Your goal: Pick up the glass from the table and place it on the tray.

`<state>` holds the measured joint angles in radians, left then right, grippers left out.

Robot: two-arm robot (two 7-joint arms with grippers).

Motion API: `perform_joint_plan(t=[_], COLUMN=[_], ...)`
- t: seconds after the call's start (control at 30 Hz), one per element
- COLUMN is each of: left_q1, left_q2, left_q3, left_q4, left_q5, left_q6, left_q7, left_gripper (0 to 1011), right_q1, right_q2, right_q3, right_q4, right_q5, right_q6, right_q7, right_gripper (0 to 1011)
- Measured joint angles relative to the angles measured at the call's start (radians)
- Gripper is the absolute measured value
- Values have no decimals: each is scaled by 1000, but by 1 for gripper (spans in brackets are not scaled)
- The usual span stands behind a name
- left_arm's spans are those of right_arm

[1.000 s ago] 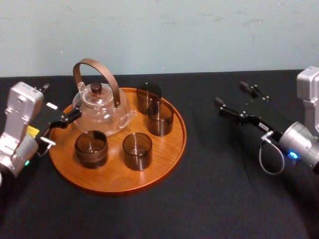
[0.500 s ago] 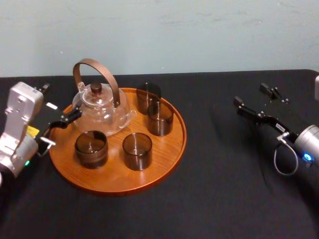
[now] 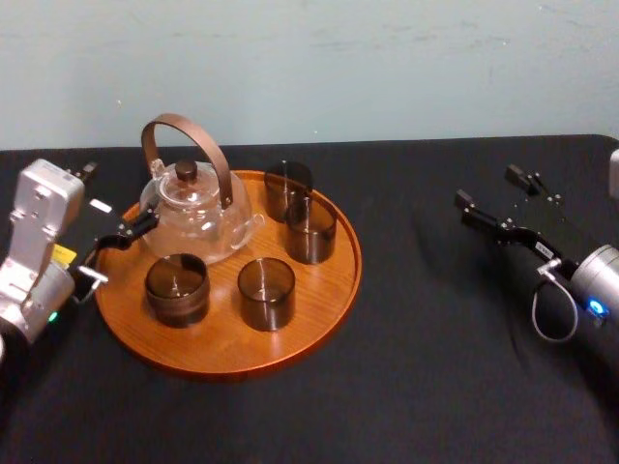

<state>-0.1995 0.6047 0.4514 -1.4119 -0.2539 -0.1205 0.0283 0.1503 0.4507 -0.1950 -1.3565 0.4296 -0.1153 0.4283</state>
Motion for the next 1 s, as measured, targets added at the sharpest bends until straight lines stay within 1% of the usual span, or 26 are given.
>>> perform_joint_plan(t=[1.0], left_q1=[0], left_q2=[0], left_q3=[0], left_q4=[0], left_q5=[0], left_q6=[0], left_q7=[0], left_gripper=[1001], right_q1=[1], right_q2=[2], right_q3=[-1], right_q4=[-3], right_q5=[3], right_q6=[1], right_q7=[2], right_gripper=[1002])
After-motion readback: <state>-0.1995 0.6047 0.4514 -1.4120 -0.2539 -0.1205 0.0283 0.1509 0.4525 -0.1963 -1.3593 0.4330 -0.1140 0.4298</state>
